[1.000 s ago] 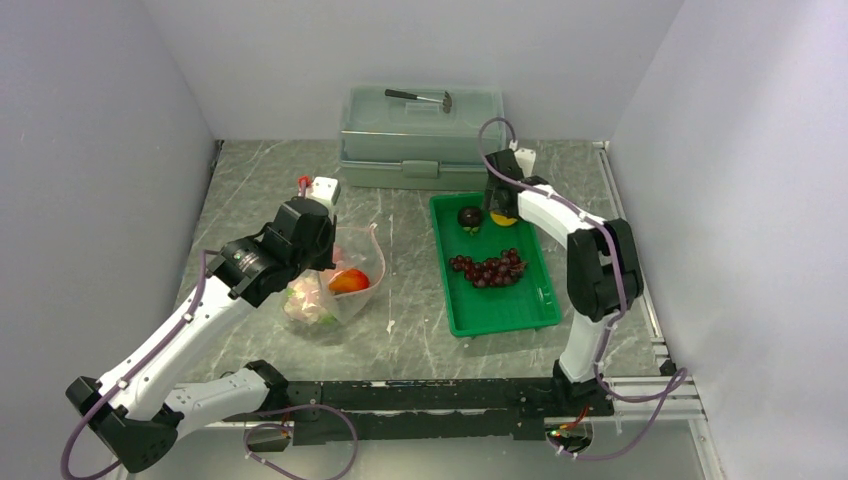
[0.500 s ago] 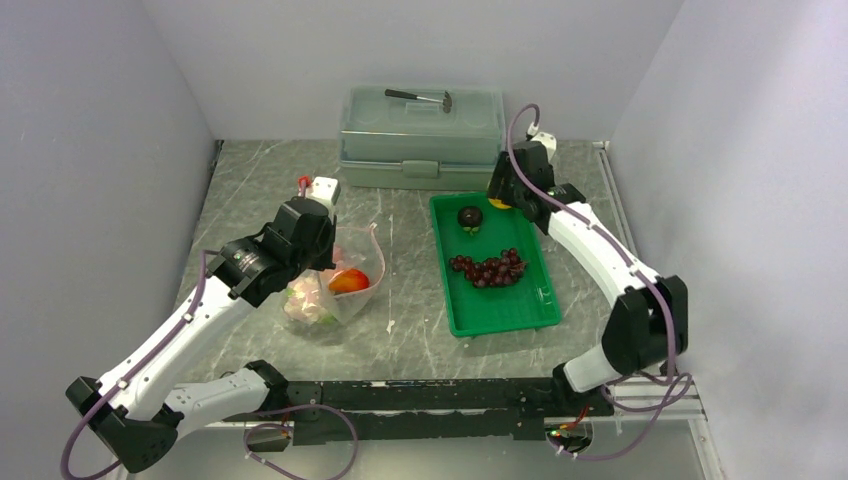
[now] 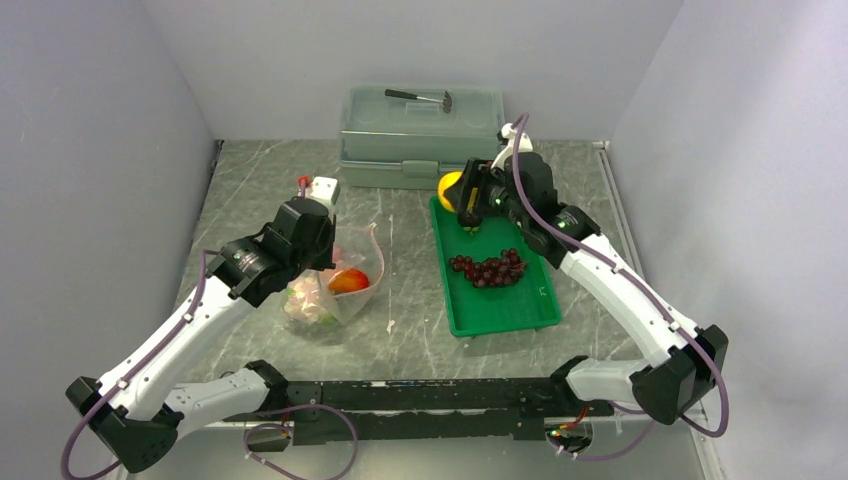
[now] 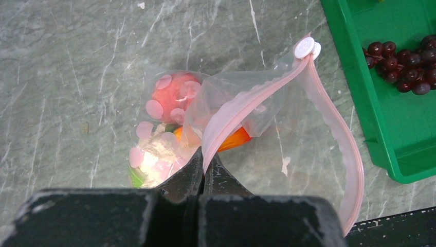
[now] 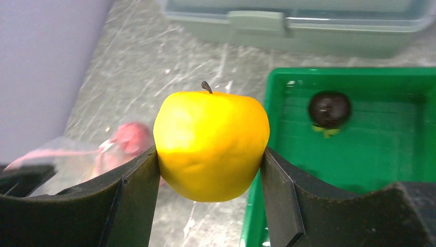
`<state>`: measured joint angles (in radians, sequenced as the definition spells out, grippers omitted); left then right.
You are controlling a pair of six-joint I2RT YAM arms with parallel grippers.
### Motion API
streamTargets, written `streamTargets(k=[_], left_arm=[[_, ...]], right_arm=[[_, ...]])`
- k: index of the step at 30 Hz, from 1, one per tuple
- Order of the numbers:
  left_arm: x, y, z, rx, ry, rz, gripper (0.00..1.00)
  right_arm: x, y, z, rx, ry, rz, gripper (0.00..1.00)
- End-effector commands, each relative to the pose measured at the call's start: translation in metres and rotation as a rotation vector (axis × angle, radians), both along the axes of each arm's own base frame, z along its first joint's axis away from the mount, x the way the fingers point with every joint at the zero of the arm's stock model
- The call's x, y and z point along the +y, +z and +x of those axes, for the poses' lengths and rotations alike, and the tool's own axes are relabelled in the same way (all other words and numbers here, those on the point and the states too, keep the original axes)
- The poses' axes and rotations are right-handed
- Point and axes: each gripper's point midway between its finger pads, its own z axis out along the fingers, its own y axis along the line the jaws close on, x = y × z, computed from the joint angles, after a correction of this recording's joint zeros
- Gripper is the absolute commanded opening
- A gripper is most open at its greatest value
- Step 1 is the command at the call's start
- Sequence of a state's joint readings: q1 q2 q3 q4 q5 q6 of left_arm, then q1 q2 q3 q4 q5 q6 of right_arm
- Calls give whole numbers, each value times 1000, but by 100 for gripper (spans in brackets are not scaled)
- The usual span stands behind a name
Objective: Place the food in the zip-top bag and seal the zipper
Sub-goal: Pick up the fake fruit from the bin, then place the fake fruit in the zipper food storage bag.
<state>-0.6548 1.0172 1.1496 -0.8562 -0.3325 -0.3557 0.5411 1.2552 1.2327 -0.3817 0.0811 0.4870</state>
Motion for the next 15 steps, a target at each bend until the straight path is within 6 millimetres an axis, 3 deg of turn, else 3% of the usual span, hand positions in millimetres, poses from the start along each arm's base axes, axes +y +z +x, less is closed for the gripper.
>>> streamTargets(k=[1,8,15], left_arm=[[1,6,5,-29,15,-8,0],[1,6,5,-31,17,-9,0],[2,5,5,-26,19,-5,0]], right_arm=[[34,26,-22,-66,166,79,37],[75,40,-58,-99,360,123,37],[109,37,-86,-108,500,115,37]])
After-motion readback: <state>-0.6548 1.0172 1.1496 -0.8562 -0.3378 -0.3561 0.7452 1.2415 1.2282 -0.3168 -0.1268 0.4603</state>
